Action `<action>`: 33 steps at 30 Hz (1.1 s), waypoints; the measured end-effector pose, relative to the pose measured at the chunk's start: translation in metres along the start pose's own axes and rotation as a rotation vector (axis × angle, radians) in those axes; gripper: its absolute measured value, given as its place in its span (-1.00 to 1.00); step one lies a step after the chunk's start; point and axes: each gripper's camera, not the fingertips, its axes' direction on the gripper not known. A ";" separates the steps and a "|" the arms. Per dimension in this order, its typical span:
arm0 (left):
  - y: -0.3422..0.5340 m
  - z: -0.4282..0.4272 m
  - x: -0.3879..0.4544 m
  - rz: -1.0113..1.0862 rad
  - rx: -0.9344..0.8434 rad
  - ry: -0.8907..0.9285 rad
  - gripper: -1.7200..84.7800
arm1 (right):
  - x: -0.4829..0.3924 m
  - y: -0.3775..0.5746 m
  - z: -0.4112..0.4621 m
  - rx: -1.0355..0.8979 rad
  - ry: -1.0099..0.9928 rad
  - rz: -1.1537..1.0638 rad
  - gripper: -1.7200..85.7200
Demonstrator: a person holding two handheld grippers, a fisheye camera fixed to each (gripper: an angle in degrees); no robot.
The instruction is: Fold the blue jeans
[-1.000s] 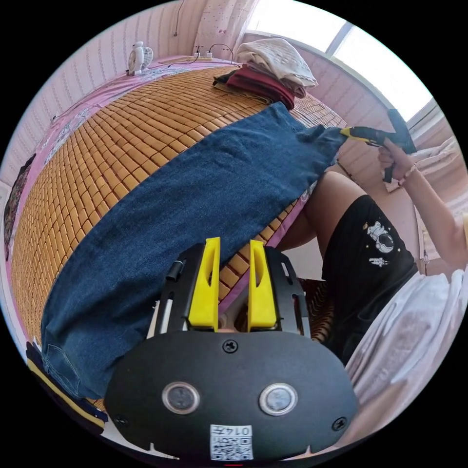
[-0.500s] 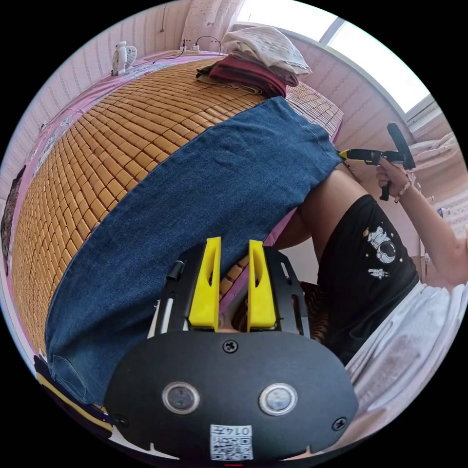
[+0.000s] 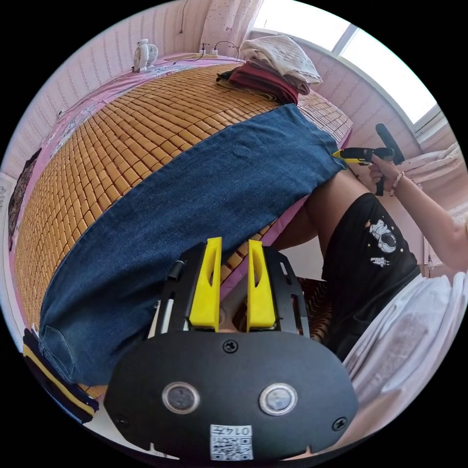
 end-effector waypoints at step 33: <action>0.161 0.006 -0.075 -0.235 -0.048 -0.036 -0.91 | -0.501 0.050 0.267 -0.241 0.097 -0.989 -0.94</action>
